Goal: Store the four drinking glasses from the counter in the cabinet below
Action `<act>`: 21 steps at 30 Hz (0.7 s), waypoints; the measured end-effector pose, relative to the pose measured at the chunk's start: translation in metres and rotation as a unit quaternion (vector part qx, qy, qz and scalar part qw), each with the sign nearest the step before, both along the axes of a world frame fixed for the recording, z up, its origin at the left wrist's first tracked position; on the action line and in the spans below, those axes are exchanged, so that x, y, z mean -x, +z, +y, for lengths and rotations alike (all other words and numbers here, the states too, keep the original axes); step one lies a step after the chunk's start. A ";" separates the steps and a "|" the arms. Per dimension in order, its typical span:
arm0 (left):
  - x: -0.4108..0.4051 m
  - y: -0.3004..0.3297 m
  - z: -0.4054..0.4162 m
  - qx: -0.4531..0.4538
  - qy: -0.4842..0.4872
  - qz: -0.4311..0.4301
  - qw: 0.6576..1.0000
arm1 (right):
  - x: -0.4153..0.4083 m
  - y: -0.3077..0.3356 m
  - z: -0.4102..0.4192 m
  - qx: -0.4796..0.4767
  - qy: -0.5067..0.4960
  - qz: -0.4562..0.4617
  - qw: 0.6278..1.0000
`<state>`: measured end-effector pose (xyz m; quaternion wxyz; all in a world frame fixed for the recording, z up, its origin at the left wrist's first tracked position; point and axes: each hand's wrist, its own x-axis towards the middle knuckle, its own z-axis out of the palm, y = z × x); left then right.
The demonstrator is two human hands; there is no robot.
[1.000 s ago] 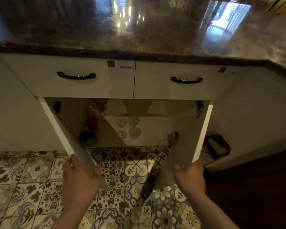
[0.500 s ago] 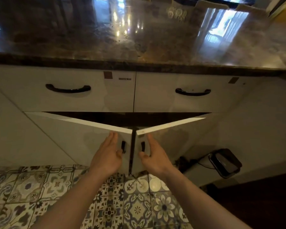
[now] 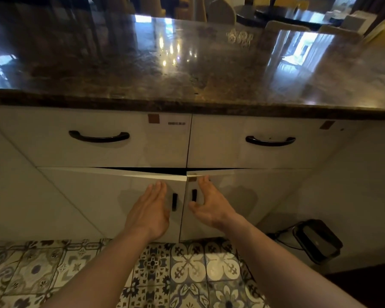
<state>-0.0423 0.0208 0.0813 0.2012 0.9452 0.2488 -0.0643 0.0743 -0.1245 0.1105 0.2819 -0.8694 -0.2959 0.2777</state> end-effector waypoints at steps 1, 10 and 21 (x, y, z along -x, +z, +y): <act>-0.001 -0.001 0.001 -0.005 0.001 0.002 1.000 | -0.002 0.000 0.001 0.000 0.001 -0.001 1.000; -0.022 -0.003 0.005 -0.046 0.019 0.008 0.999 | -0.025 -0.007 0.006 0.016 0.019 -0.005 1.000; -0.006 -0.004 -0.005 -0.040 0.029 -0.011 0.999 | -0.016 -0.017 -0.038 0.033 -0.008 -0.020 0.999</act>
